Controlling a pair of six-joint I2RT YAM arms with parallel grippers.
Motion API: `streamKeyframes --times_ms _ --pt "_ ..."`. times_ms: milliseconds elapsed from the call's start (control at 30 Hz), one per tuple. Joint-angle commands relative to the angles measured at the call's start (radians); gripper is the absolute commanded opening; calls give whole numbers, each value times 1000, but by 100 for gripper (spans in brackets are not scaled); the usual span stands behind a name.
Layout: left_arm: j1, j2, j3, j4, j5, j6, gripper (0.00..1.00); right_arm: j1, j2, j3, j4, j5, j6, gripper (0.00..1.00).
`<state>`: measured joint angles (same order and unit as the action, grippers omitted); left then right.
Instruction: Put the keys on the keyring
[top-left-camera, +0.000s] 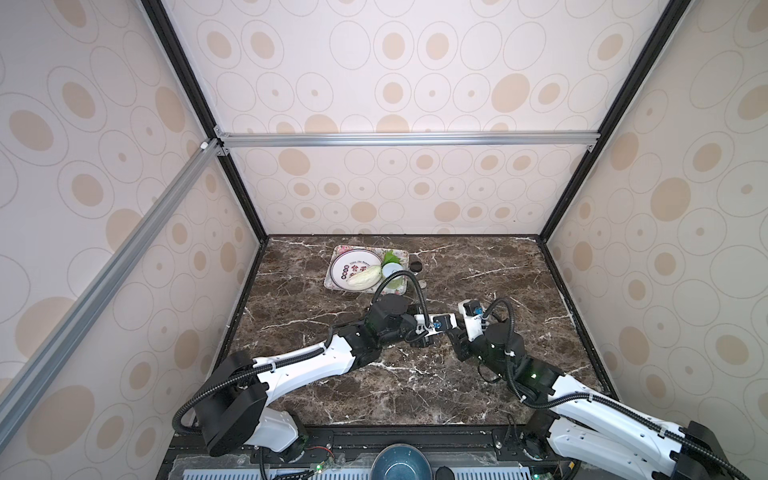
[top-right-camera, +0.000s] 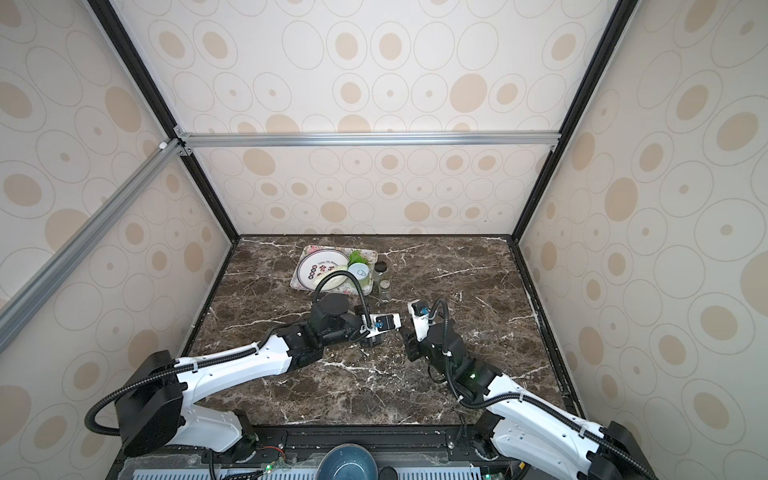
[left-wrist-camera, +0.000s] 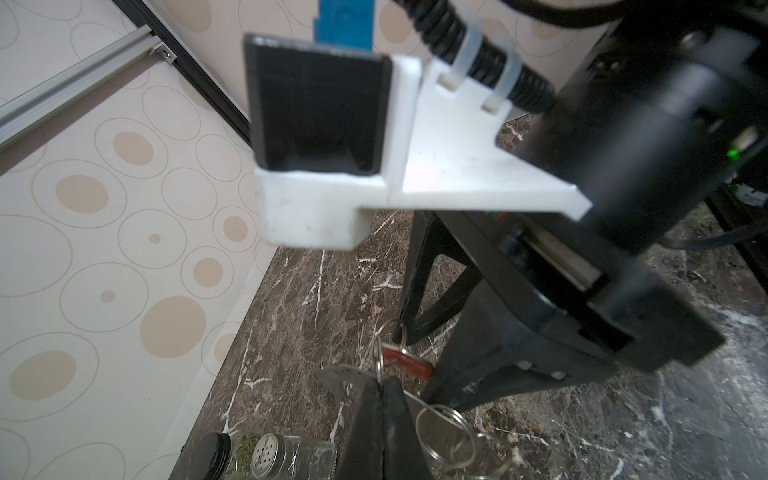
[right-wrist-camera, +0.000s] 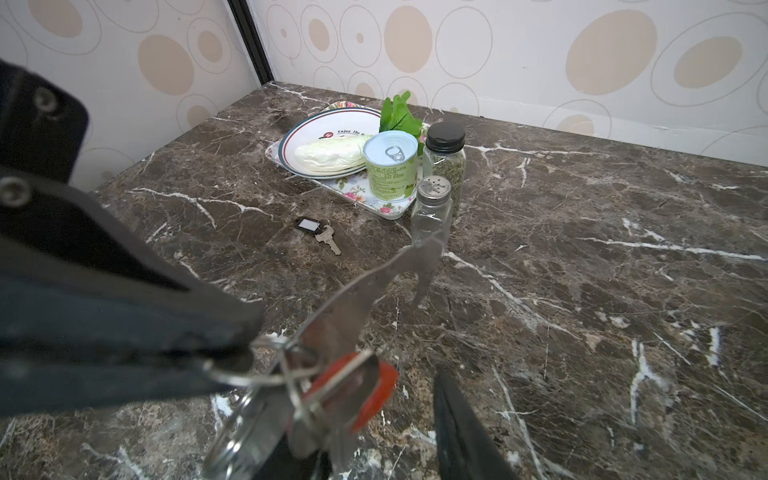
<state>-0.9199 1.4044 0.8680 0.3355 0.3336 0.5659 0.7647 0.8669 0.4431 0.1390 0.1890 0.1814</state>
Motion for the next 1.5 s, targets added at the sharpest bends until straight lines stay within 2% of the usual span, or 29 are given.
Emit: streamKeyframes --times_ms 0,367,433,667,767,1267,1467 --pt "3 -25 5 33 47 3 0 7 -2 5 38 16 -14 40" --pt "3 -6 25 8 53 9 0 6 -61 -37 95 -38 -36 39" --pt "3 -8 25 7 53 8 0 7 -57 -36 92 -36 -36 34" --pt "3 -17 16 7 44 11 0 7 -58 -37 89 -30 -39 7" --pt "3 -25 11 9 35 13 0 7 -69 -43 87 -21 -40 0" --pt "4 4 -3 45 -89 27 1 8 -94 -43 61 -17 -43 0" --pt "6 34 6 68 -117 16 15 17 -76 -13 20 -11 -54 0"
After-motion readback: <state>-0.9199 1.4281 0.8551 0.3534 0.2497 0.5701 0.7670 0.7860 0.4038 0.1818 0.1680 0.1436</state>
